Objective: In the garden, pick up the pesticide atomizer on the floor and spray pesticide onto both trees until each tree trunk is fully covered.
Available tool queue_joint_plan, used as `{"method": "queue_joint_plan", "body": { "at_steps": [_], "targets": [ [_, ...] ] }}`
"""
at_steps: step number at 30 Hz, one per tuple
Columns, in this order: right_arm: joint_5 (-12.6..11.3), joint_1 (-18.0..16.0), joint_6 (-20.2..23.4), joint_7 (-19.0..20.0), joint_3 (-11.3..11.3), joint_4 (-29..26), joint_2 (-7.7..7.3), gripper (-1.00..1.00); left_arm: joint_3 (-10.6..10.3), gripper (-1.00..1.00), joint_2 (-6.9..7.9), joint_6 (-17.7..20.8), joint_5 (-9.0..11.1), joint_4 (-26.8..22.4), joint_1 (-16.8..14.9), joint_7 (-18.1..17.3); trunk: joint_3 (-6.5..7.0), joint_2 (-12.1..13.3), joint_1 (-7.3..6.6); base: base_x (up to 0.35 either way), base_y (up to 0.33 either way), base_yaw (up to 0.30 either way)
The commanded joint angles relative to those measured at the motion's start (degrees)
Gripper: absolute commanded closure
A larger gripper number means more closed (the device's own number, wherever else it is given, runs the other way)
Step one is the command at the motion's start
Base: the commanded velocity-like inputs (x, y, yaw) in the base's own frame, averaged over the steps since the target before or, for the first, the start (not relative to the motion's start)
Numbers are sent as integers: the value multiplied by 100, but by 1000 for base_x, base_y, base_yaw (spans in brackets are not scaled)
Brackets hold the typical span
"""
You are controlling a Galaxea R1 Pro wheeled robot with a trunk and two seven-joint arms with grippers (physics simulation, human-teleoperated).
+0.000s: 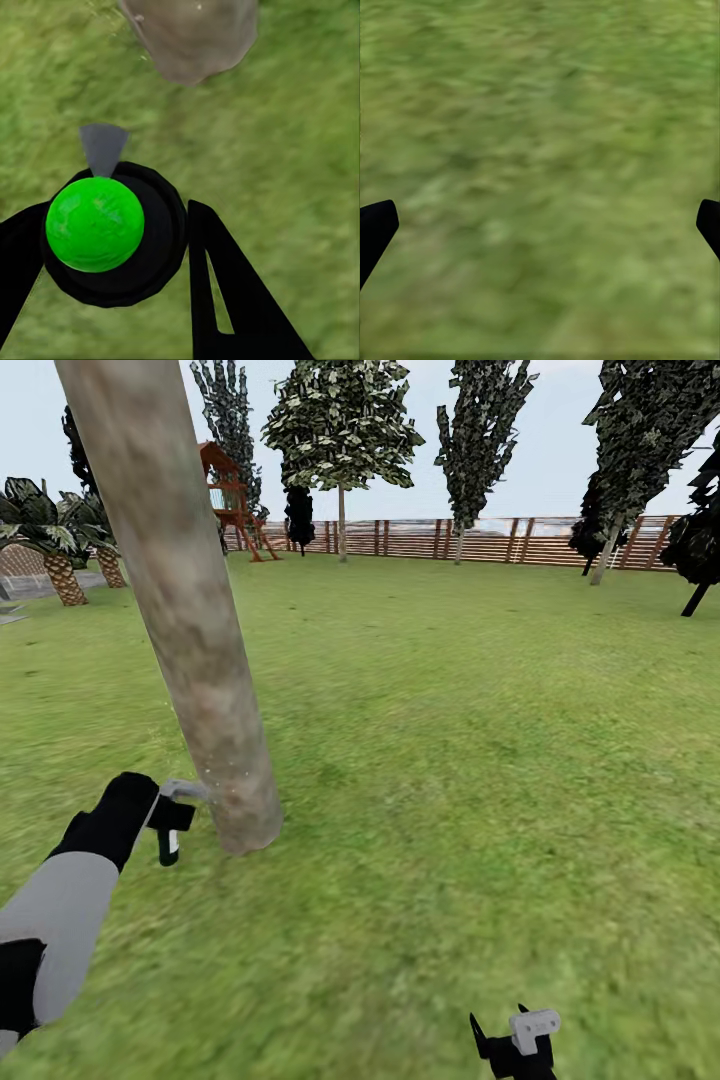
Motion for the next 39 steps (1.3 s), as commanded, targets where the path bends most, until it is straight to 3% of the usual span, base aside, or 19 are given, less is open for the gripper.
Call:
{"method": "queue_joint_plan", "body": {
  "at_steps": [1,3,8,11,20,35,39],
  "targets": [
    [9,-2,-17,50,-47,2,4,-100,-21,100,-11,84,-65,-10,-33,-47,-5,-2,-1,86,52,0],
    [9,-1,-17,50,-47,2,-2,-100,-21,100,77,276,-89,-19,-253,-46,-5,-2,-1,129,87,0],
    [9,0,-17,50,-49,2,-2,-100,-15,100,97,338,-85,-12,-693,-47,-5,-2,-1,7,4,0],
    [9,0,-17,50,-50,2,-2,-100,-27,100,100,611,-82,-15,-798,-47,-5,-2,-1,0,0,0],
    [9,0,-17,50,-51,2,4,-100,-50,100,101,658,-97,-2,-722,5,-5,-2,-1,0,-10,176],
    [0,0,-17,50,-51,-6,-3,-100,-50,100,83,655,-151,-2,-537,94,-5,-2,-1,6,-262,18],
    [0,-2,-17,50,-51,-6,-3,-100,-44,100,77,655,-146,-2,-536,283,-5,-2,-1,104,-271,104]
  ]
}}
